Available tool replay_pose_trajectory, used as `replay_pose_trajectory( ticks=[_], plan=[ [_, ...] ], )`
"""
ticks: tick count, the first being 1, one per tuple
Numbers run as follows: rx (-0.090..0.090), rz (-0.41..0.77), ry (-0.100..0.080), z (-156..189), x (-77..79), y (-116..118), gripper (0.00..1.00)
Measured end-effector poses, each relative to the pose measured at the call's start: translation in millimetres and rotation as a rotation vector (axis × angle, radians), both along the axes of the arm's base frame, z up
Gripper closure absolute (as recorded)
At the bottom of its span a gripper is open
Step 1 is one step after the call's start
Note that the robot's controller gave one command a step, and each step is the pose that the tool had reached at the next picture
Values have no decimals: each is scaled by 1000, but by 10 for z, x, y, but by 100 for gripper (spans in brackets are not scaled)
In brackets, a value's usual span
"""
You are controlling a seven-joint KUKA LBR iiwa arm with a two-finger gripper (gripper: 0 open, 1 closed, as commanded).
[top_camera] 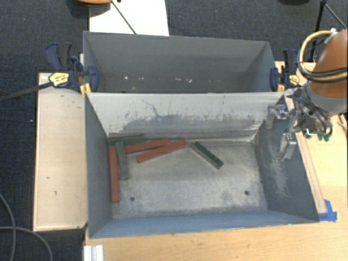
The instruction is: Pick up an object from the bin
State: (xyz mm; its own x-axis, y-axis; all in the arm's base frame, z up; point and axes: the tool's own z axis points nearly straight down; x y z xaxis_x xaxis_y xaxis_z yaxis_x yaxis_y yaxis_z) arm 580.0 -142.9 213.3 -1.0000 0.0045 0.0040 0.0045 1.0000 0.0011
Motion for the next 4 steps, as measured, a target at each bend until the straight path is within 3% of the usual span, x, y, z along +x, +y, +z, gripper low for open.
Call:
replay_pose_trajectory(
  ticks=[1,2,3,4],
  plan=[
    [-2,4,-8,45,17,5,0],
    [-6,149,-15,-306,64,283,0],
    [1,192,-4,-550,54,636,0],
    [-1,-2,-9,-1058,-126,744,0]
  ],
)
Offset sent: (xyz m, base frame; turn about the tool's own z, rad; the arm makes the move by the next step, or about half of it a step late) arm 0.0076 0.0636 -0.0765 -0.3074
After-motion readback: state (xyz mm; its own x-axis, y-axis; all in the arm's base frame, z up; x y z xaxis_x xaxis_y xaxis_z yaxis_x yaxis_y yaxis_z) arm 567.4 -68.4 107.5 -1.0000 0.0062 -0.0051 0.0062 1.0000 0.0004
